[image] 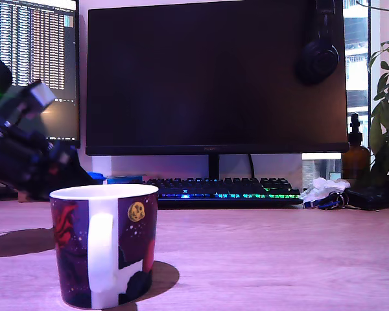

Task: Pick up the coffee capsules on the table and drop them inside the coffee cup

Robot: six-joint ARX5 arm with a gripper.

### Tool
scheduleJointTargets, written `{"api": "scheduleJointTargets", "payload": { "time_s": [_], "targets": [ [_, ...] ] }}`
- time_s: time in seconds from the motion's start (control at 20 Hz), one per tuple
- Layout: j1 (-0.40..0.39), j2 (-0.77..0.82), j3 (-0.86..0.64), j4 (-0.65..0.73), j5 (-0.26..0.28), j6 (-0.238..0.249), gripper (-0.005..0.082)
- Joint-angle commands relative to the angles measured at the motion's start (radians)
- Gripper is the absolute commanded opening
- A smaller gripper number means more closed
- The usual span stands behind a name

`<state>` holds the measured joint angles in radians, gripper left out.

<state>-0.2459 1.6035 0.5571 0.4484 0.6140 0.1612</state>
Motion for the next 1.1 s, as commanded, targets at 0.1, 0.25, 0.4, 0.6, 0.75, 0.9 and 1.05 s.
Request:
{"api": "scheduleJointTargets", "payload": {
  "time_s": [0.1, 0.25, 0.4, 0.6, 0.75, 0.9, 1.05],
  "targets": [
    [0.005, -0.062, -0.005, -0.071, 0.015, 0.003, 0.0109],
    [0.005, -0.104, -0.005, -0.139, 0.034, 0.004, 0.0109],
    [0.005, -0.143, -0.005, -0.201, 0.056, 0.004, 0.0109],
    [0.005, -0.203, -0.005, -0.275, 0.073, 0.014, 0.0109],
    [0.005, -0.256, -0.005, -0.341, 0.087, 0.031, 0.0109],
    [0.004, -0.312, -0.005, -0.385, 0.115, 0.03, 0.0109],
    [0.003, -0.375, -0.005, -0.452, 0.121, 0.03, 0.0109]
  ]
}}
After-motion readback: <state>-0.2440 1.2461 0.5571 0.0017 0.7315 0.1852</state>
